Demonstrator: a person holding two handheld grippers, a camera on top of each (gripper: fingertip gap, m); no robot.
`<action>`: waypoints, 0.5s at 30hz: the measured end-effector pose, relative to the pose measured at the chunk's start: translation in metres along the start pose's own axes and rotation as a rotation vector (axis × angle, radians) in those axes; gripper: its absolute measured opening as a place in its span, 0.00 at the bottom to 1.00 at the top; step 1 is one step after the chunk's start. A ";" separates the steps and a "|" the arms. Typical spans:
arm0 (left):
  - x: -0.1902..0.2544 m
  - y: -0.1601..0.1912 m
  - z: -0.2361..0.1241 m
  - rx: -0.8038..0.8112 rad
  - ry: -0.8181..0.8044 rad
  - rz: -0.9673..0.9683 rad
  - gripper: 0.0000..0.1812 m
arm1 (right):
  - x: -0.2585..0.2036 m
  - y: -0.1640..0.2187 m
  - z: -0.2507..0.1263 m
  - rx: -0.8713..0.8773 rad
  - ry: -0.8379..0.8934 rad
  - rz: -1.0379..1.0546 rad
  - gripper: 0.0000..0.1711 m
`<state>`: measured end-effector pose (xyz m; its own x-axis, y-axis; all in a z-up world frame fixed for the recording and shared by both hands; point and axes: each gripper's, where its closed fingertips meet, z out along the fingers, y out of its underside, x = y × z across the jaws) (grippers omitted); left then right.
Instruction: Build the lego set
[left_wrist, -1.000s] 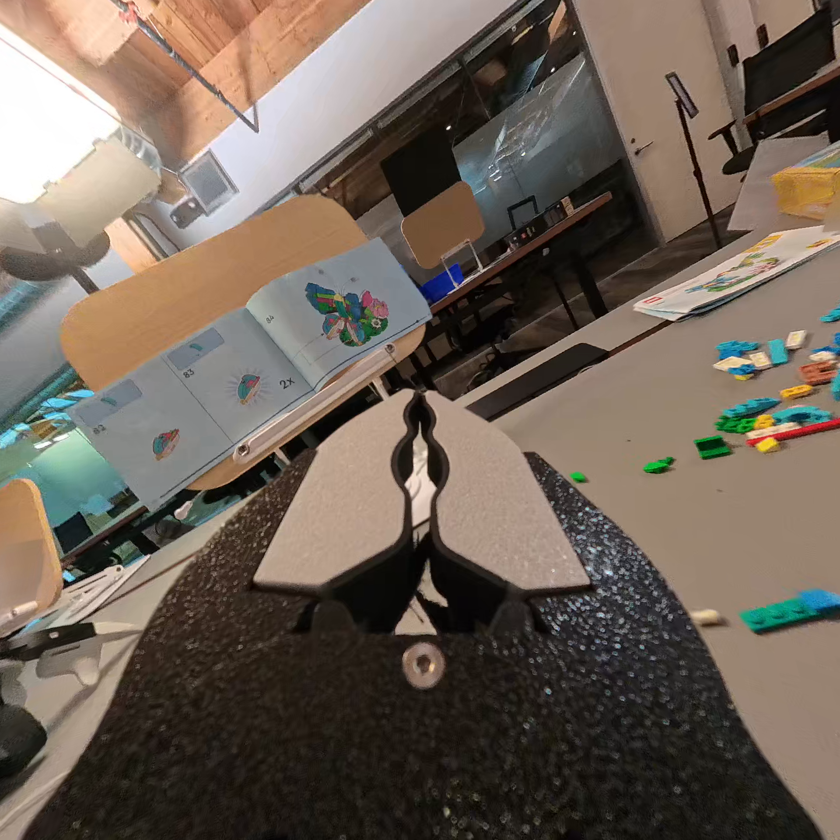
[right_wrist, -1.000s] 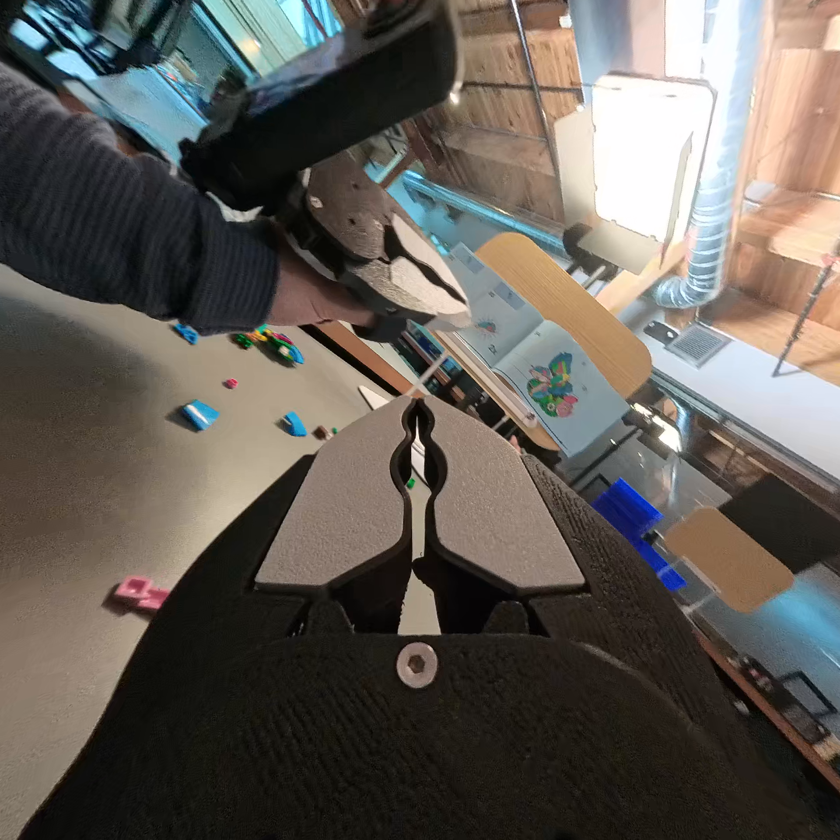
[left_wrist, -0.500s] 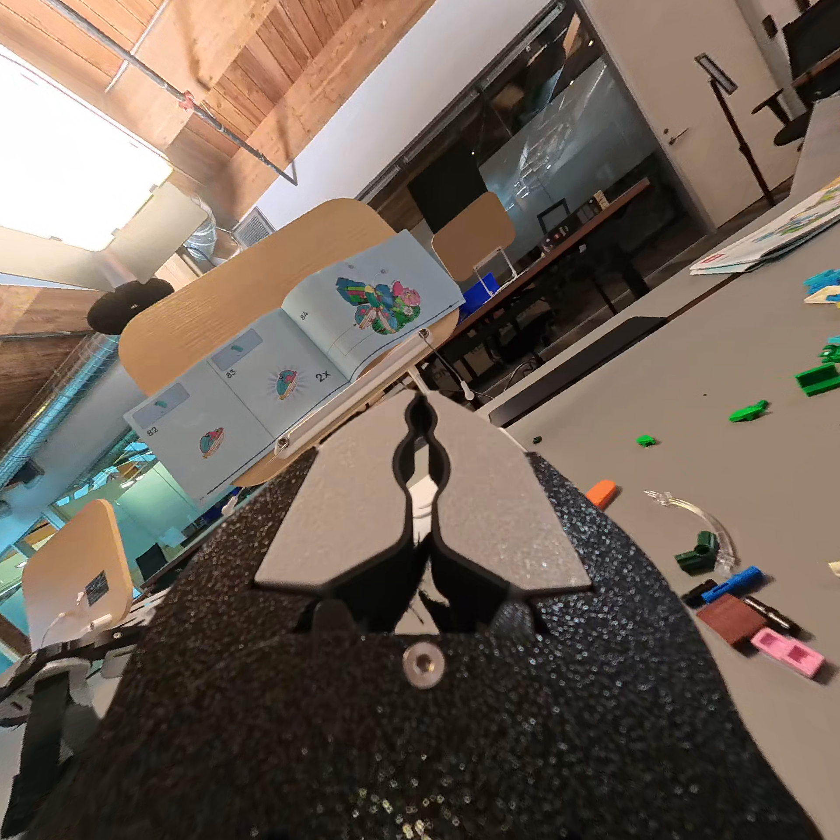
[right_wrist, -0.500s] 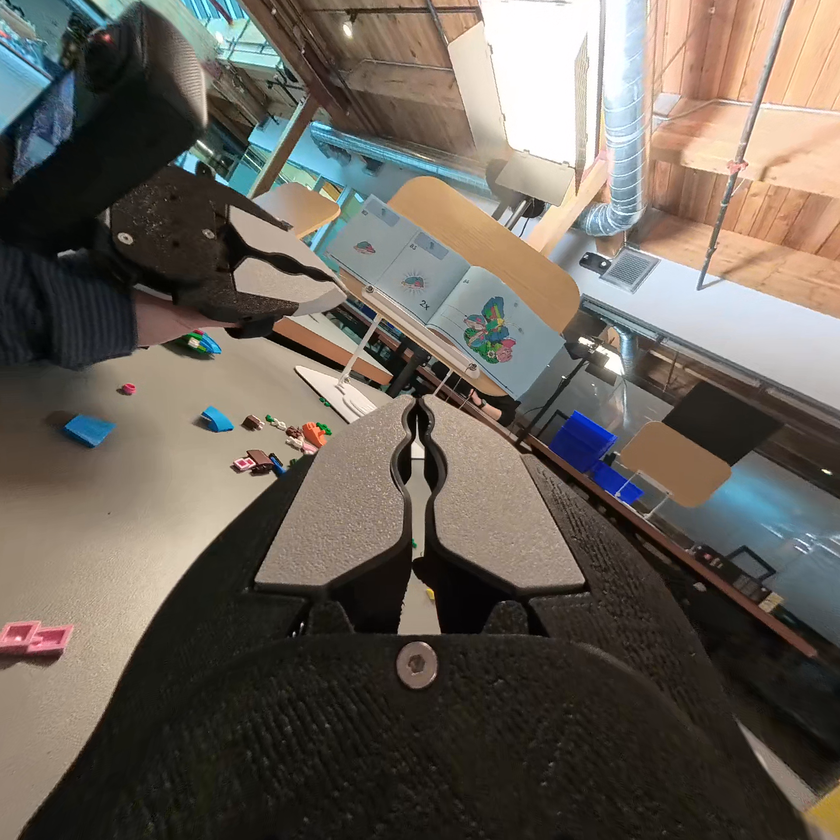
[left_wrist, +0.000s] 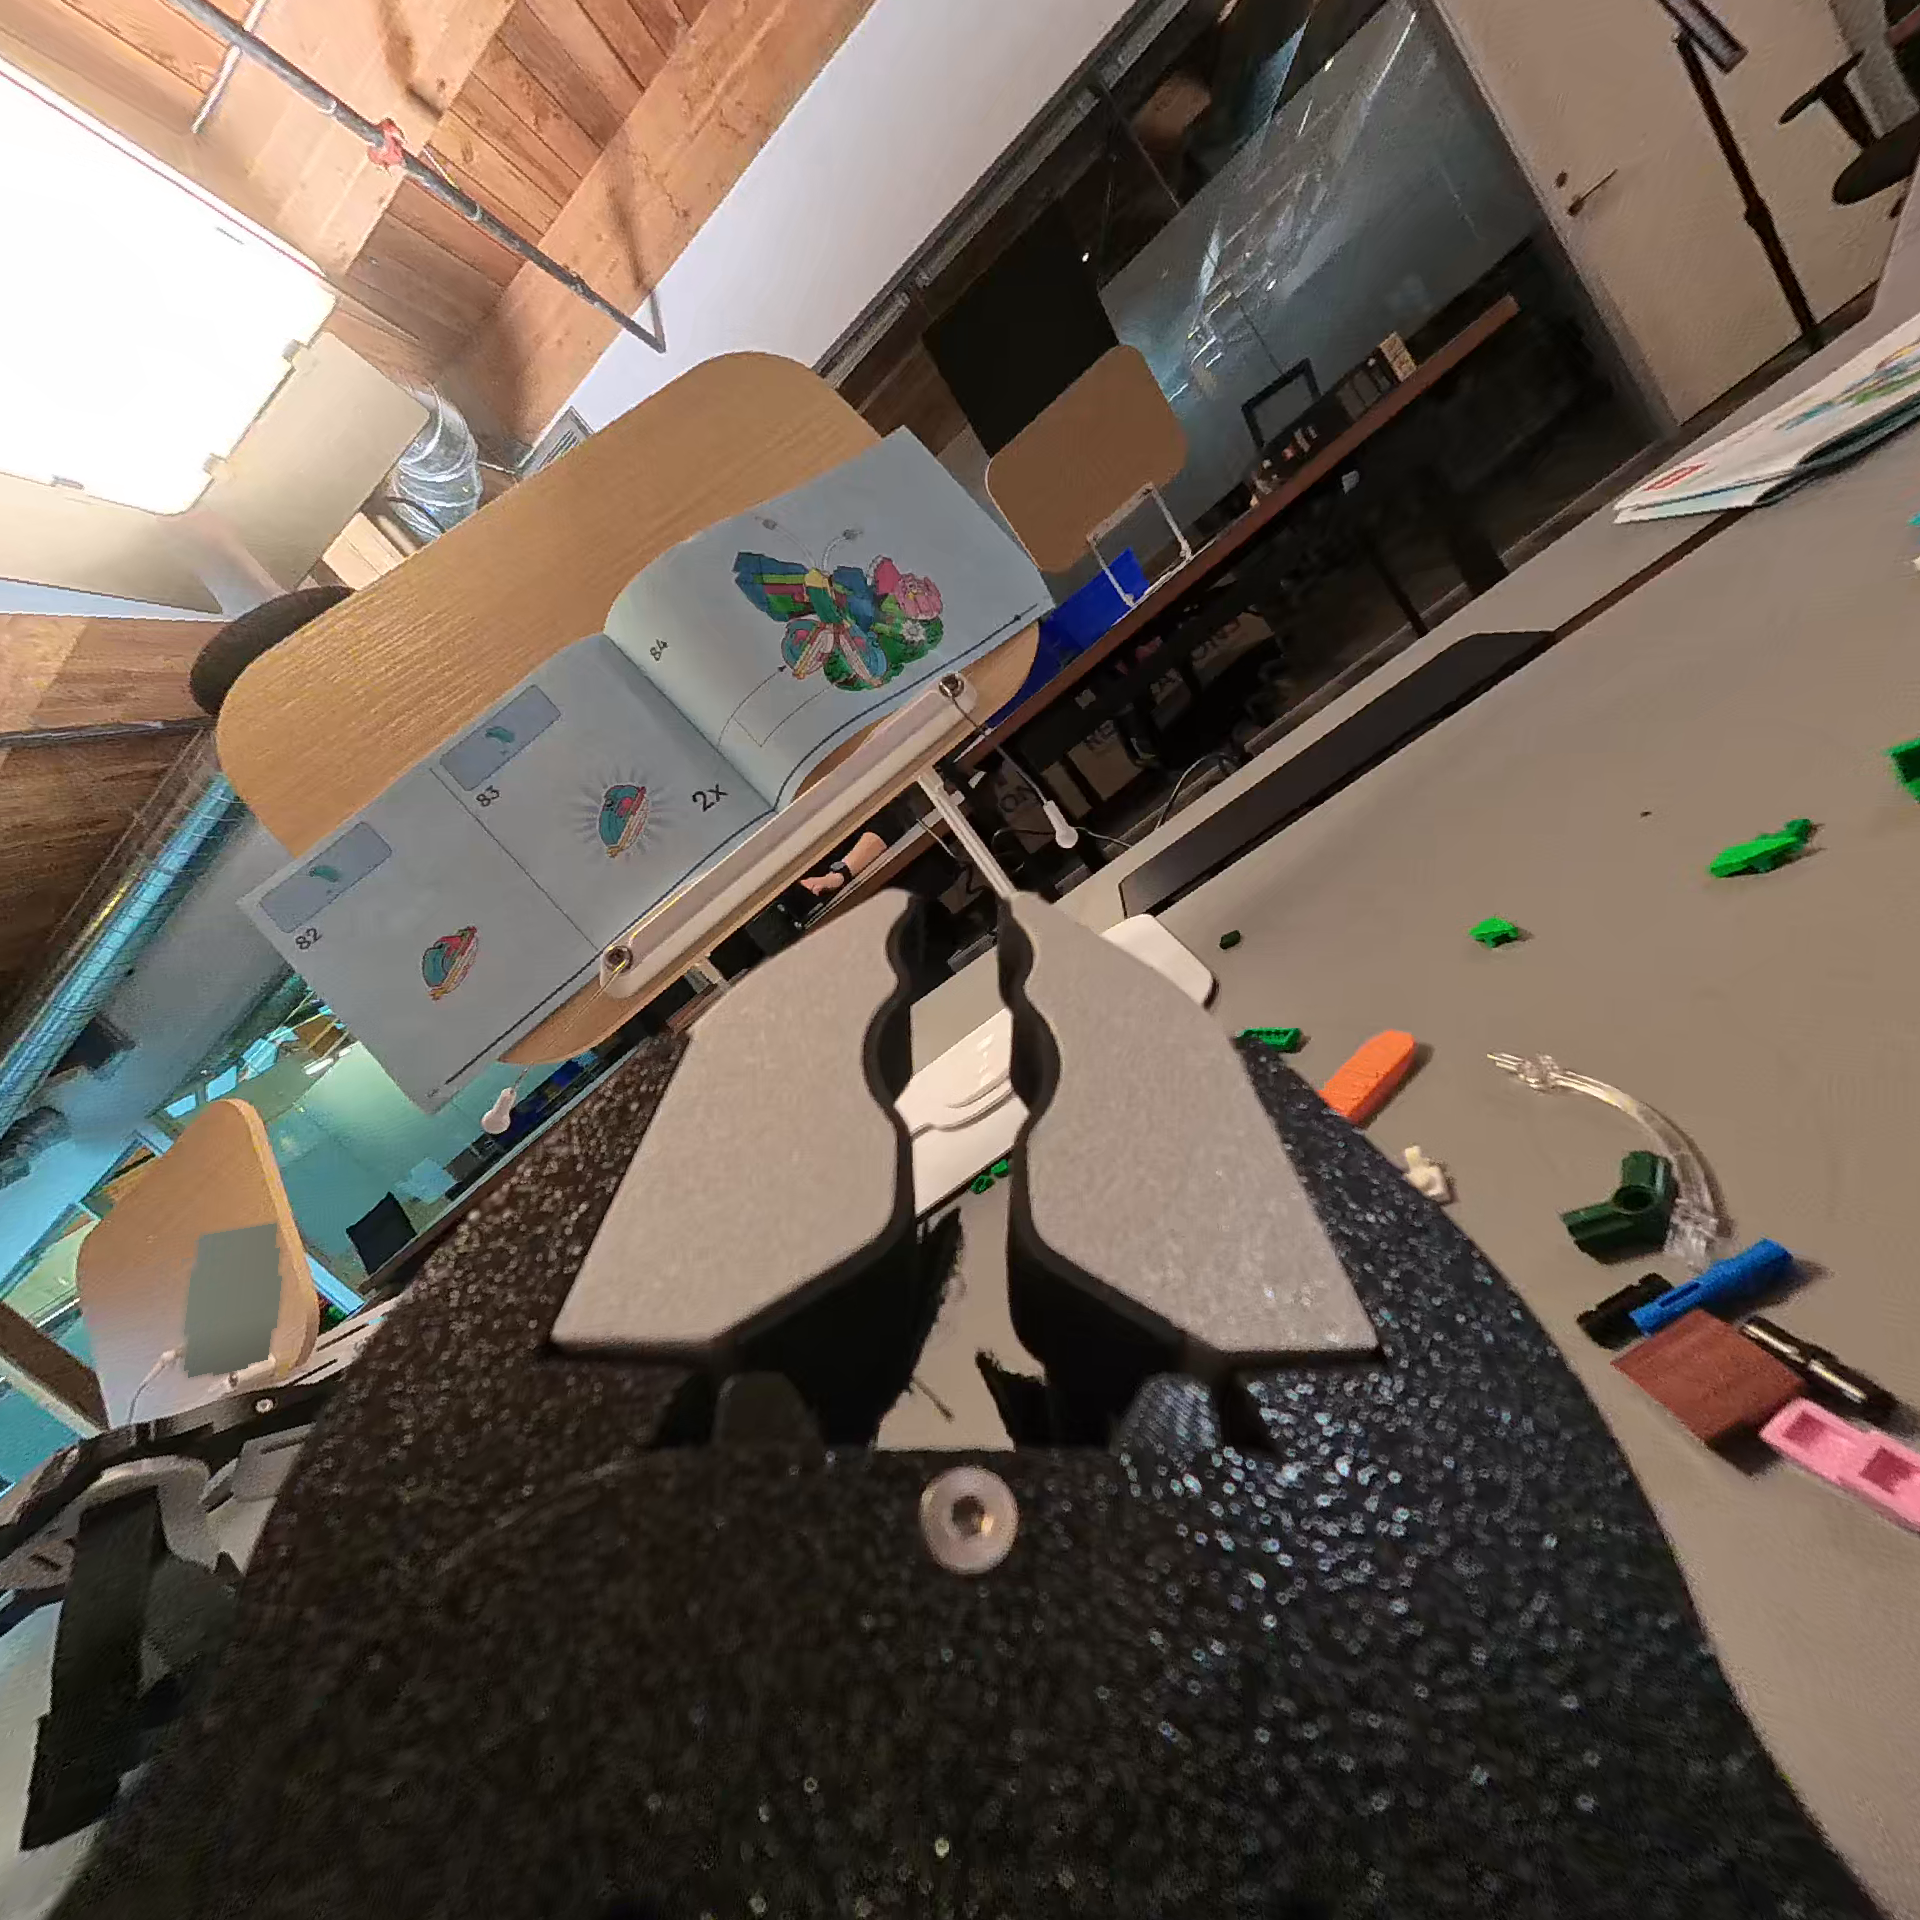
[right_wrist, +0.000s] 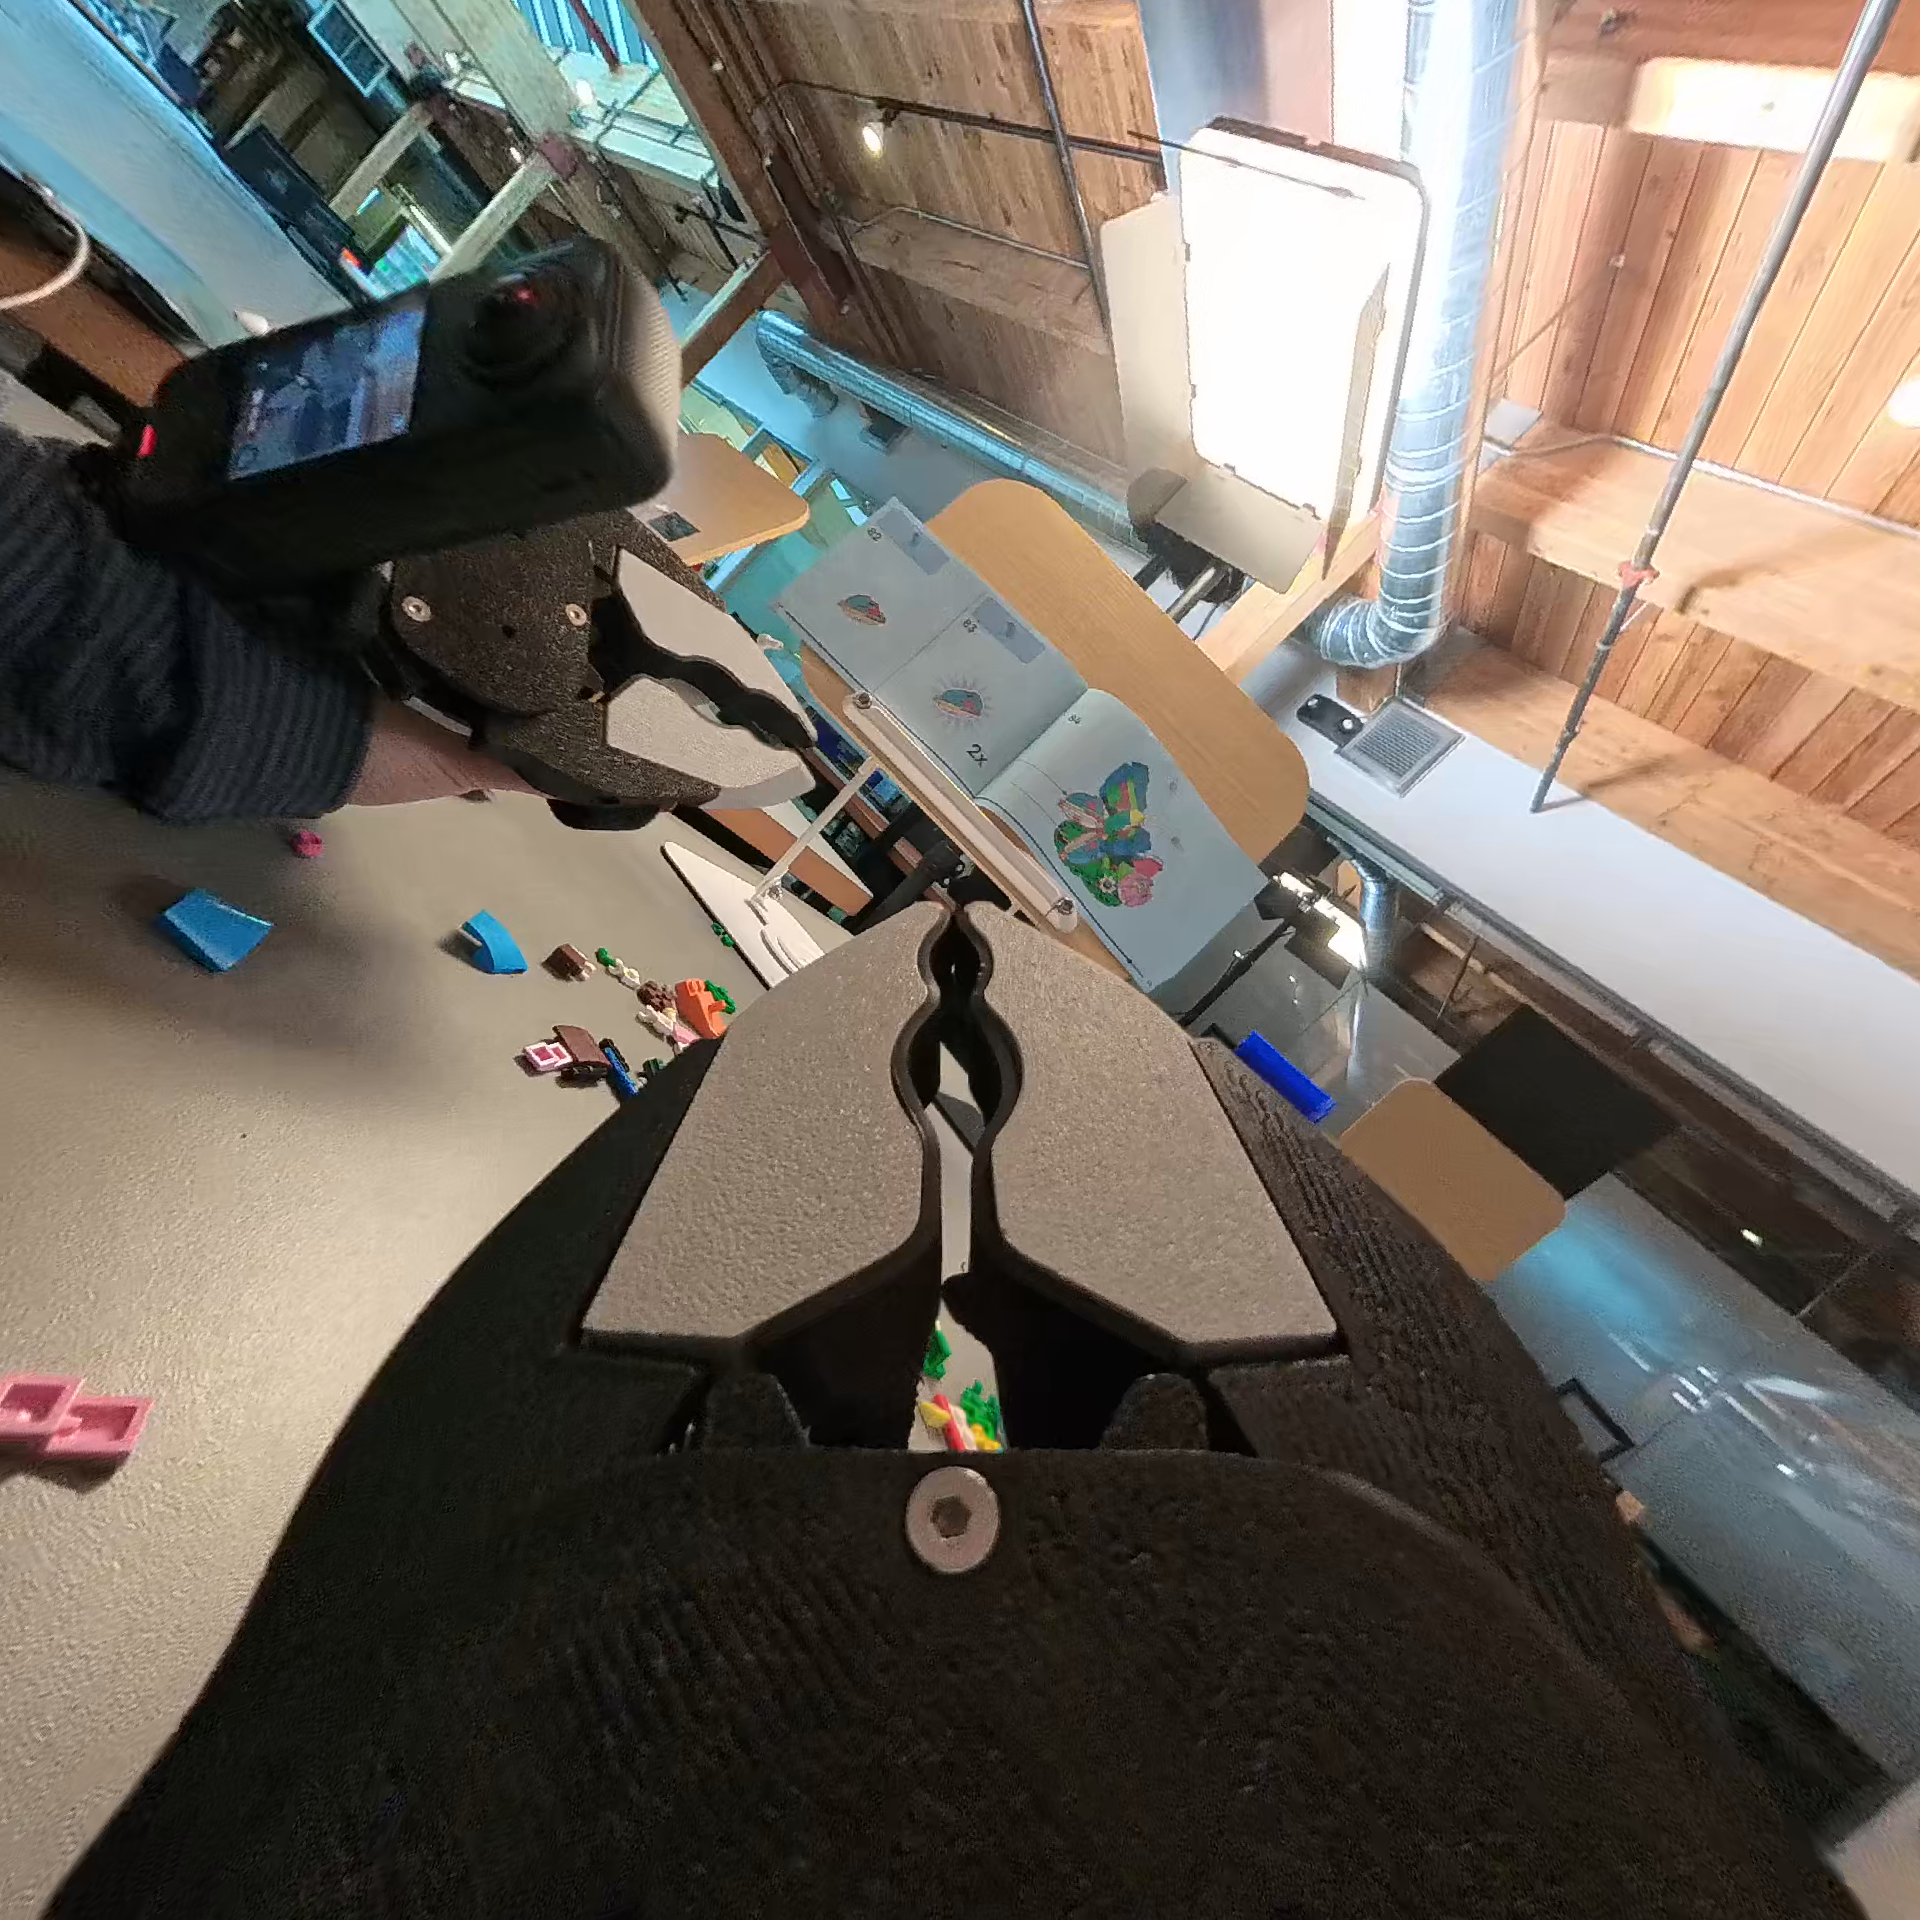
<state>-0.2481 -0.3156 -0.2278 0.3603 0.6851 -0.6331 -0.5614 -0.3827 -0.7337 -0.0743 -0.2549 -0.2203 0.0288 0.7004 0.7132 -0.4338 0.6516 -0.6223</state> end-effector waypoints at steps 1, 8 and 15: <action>-0.002 0.000 -0.001 -0.001 -0.007 -0.009 0.07 | -0.001 0.000 0.001 -0.002 -0.001 -0.009 0.00; -0.009 0.003 -0.003 0.004 -0.018 -0.060 0.07 | -0.004 0.004 0.006 -0.017 -0.006 -0.014 0.00; -0.013 -0.002 -0.007 0.034 -0.038 -0.056 0.02 | -0.005 0.005 0.006 -0.015 -0.024 0.007 0.00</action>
<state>-0.2460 -0.3279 -0.2196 0.3636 0.7284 -0.5807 -0.5664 -0.3221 -0.7586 -0.0820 -0.2572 -0.2252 0.0043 0.6982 0.7159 -0.4206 0.6508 -0.6322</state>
